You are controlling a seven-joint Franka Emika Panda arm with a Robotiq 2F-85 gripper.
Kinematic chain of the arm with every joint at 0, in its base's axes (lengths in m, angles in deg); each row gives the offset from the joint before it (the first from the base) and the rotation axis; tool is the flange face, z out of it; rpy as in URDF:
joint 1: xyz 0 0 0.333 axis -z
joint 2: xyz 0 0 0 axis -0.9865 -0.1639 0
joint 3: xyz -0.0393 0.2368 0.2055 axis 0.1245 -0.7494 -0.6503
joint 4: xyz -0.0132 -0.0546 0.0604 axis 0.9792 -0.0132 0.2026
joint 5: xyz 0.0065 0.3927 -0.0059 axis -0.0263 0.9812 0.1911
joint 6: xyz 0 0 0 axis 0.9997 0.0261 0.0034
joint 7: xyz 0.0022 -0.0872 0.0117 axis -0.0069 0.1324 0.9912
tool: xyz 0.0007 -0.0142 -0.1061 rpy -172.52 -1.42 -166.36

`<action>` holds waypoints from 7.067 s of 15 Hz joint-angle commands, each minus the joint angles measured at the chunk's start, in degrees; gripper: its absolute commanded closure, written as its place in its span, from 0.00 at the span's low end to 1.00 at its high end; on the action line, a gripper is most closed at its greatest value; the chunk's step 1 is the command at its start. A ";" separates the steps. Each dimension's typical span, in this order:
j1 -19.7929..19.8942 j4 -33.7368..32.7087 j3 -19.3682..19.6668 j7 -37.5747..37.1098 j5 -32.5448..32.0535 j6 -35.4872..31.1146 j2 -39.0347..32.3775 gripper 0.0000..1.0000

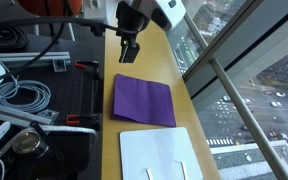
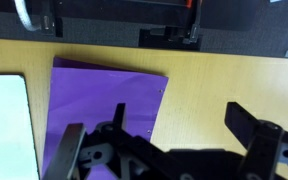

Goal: Open the purple file holder

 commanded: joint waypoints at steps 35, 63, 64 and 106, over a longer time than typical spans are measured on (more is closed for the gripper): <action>17.30 -14.54 -10.54 -0.78 -0.44 -15.91 -37.63 0.00; 6.78 -12.03 -6.72 -17.77 -23.79 -9.91 -16.68 1.00; 6.60 -11.89 -6.74 -18.64 -25.85 -9.44 -15.26 1.00; -7.48 -2.07 -21.55 -49.60 -68.90 -3.49 -7.21 1.00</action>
